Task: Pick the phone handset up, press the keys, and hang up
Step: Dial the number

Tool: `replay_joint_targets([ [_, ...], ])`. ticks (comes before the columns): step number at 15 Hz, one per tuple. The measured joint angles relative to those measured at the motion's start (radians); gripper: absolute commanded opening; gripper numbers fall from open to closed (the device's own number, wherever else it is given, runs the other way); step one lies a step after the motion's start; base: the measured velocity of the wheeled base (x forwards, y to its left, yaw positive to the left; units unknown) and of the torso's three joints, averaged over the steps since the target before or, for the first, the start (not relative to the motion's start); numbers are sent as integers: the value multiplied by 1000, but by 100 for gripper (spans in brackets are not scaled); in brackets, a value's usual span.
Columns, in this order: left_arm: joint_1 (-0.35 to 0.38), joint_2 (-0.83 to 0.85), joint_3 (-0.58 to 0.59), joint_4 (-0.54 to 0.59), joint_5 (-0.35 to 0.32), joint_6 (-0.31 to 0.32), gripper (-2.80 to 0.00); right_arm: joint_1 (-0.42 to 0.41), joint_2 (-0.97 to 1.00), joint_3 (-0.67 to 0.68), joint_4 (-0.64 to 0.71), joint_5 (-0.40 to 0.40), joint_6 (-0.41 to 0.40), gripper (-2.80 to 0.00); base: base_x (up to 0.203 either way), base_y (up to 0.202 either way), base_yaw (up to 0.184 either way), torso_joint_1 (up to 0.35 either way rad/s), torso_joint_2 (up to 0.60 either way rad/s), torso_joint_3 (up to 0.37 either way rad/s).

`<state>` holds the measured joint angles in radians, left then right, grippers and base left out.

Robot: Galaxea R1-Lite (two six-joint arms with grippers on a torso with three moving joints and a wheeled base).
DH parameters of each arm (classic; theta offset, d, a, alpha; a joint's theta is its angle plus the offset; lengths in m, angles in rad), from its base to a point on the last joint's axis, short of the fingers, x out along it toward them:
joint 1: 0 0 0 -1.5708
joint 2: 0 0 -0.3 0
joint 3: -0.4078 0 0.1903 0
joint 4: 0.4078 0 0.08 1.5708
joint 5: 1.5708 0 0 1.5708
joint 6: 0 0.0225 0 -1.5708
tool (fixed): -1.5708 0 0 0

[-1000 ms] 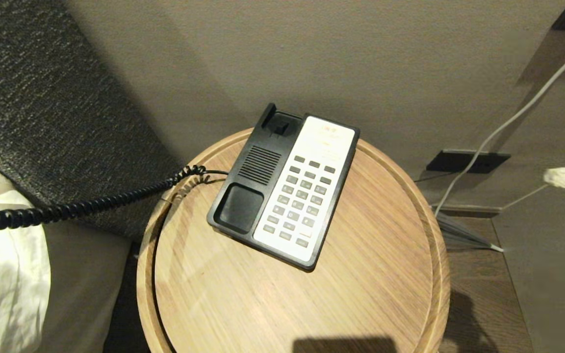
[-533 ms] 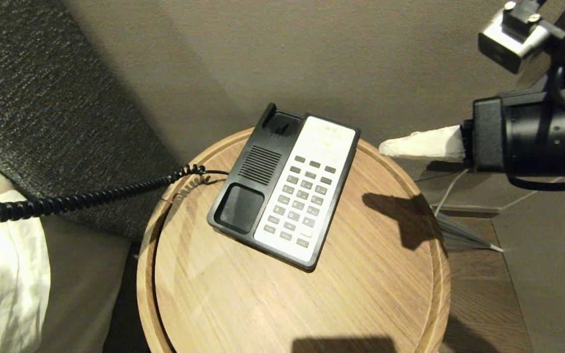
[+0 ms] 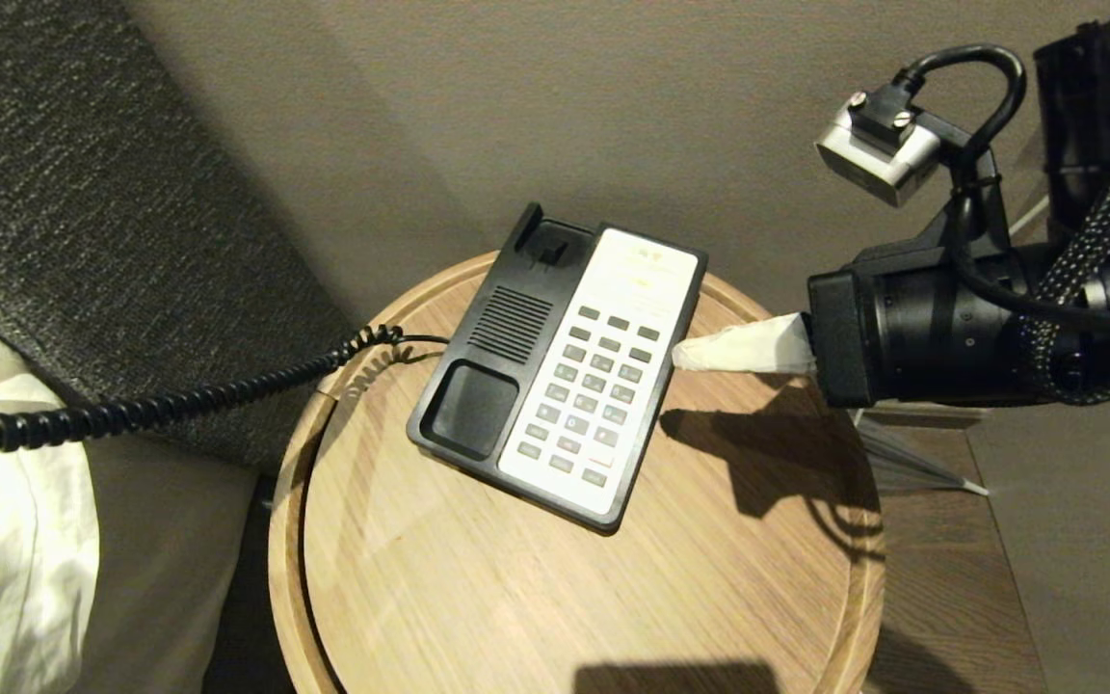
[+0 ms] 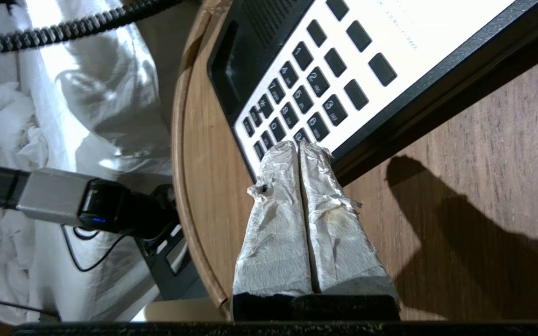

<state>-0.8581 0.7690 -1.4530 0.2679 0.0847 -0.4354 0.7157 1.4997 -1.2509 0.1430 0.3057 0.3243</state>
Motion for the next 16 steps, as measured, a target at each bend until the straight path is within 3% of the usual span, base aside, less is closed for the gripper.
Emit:
replay_joint_targets([
  [3, 0, -6, 8, 0, 0, 1, -280, 4, 41, -7, -36, -79, -5, -280, 0, 0, 0, 0, 0, 0],
  [16, 0, -27, 11, 0, 2, -13, -280, 40, 120, -50, -55, -101, -3, -280, 0, 0, 0, 0, 0, 0],
])
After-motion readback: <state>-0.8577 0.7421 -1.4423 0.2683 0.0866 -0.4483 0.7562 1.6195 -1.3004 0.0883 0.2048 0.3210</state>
